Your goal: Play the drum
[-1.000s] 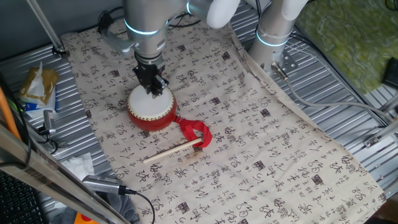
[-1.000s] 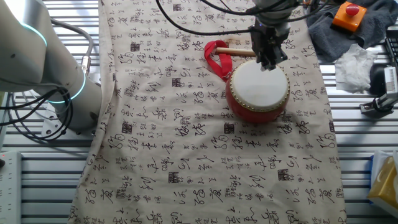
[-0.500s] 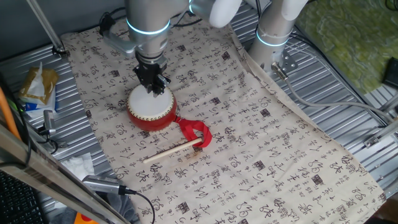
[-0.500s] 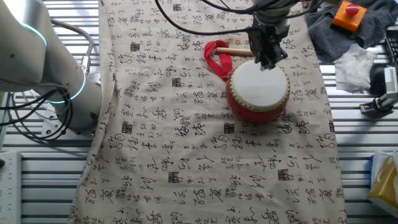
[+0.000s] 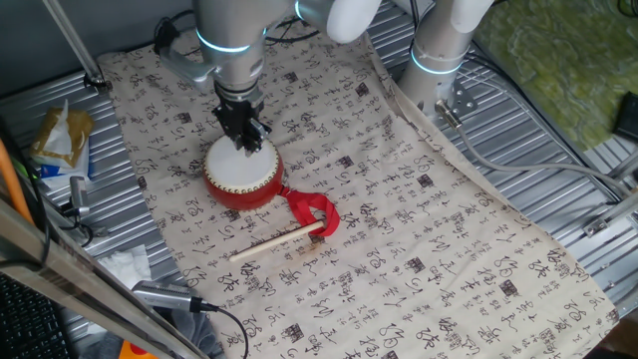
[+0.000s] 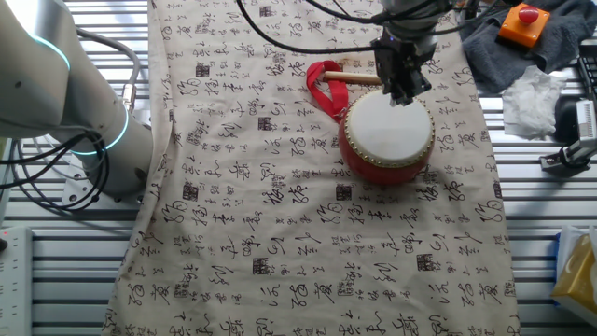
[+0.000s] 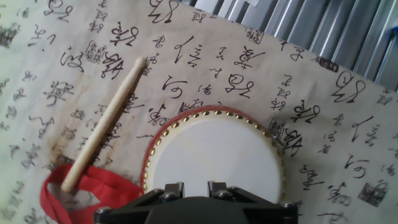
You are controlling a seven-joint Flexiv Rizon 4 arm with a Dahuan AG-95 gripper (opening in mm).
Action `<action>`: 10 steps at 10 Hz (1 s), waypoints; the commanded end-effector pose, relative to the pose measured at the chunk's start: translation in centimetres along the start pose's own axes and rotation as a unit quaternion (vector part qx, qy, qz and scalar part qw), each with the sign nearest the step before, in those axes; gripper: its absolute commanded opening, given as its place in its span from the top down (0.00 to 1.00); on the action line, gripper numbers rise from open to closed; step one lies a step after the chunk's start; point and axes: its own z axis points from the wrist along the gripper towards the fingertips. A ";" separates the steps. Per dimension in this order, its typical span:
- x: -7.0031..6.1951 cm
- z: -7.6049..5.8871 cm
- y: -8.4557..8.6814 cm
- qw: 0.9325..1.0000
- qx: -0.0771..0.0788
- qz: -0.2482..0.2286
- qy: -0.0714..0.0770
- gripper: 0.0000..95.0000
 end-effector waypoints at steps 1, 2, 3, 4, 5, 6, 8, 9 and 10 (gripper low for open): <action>-0.8 0.4 2.2 1.000 -0.007 0.020 0.000 0.60; -0.9 0.5 3.2 1.000 -0.009 0.024 -0.001 0.60; -0.8 0.6 5.2 0.999 -0.010 0.038 -0.003 0.60; -0.8 0.6 5.2 0.999 -0.010 0.038 -0.003 0.60; -0.7 0.8 7.9 0.998 -0.013 0.066 -0.002 0.60; -0.8 1.3 9.6 0.996 -0.011 0.083 -0.007 0.80; -1.4 2.4 11.4 0.994 -0.026 0.109 -0.018 0.60; -1.8 2.7 12.1 0.993 -0.025 0.118 -0.017 0.60; -2.4 3.2 13.3 0.991 -0.021 0.128 -0.014 0.60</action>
